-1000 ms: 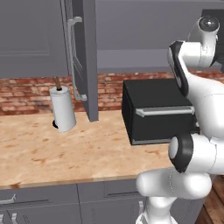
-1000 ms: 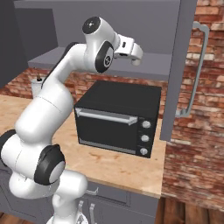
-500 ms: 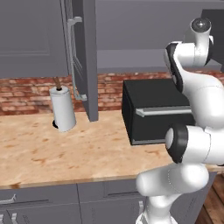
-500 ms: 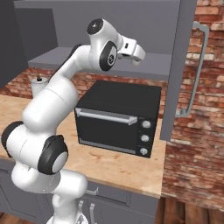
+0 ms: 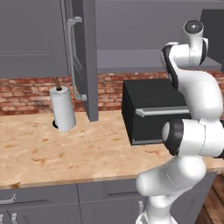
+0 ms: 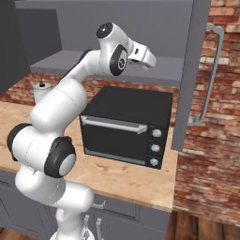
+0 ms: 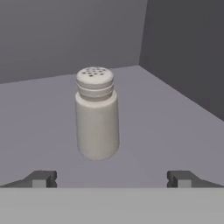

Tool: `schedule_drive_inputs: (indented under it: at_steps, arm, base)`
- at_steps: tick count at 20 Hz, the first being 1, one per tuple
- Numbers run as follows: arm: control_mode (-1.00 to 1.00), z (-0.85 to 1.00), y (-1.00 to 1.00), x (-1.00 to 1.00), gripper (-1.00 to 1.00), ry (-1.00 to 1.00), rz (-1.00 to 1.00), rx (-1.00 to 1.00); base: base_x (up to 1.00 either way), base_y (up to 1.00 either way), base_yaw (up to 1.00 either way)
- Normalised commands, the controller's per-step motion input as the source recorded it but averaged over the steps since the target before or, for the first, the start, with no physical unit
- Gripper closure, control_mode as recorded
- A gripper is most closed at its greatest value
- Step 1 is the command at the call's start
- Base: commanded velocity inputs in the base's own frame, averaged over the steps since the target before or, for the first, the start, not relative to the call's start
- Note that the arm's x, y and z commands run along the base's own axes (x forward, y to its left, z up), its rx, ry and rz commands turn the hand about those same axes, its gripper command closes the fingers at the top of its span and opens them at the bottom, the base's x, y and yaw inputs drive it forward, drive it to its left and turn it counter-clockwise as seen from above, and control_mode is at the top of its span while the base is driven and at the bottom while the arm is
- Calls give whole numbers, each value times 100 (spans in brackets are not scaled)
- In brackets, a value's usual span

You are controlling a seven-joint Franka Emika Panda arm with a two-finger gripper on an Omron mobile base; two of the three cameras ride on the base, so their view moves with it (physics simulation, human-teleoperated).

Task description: Move the mustard and shaker from the cabinet to the dining counter.

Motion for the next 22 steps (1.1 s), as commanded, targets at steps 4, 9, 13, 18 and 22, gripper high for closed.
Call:
schedule_drive_inputs:
  at_steps: [4,9,13,18,22]
  arm:
    - [-100,-2,-16,25,-100,0,-3,1]
    - [-100,-2,-16,24,-100,0,-4,1]
    - [-100,-2,-5,27,-100,0,-1,3]
    - [-100,0,-1,26,-100,0,0,6]
    - [-100,-1,0,23,-100,0,0,3]
  base:
    - [0,0,0]
    - [0,0,0]
    - [0,0,0]
    - [0,0,0]
    - [0,0,0]
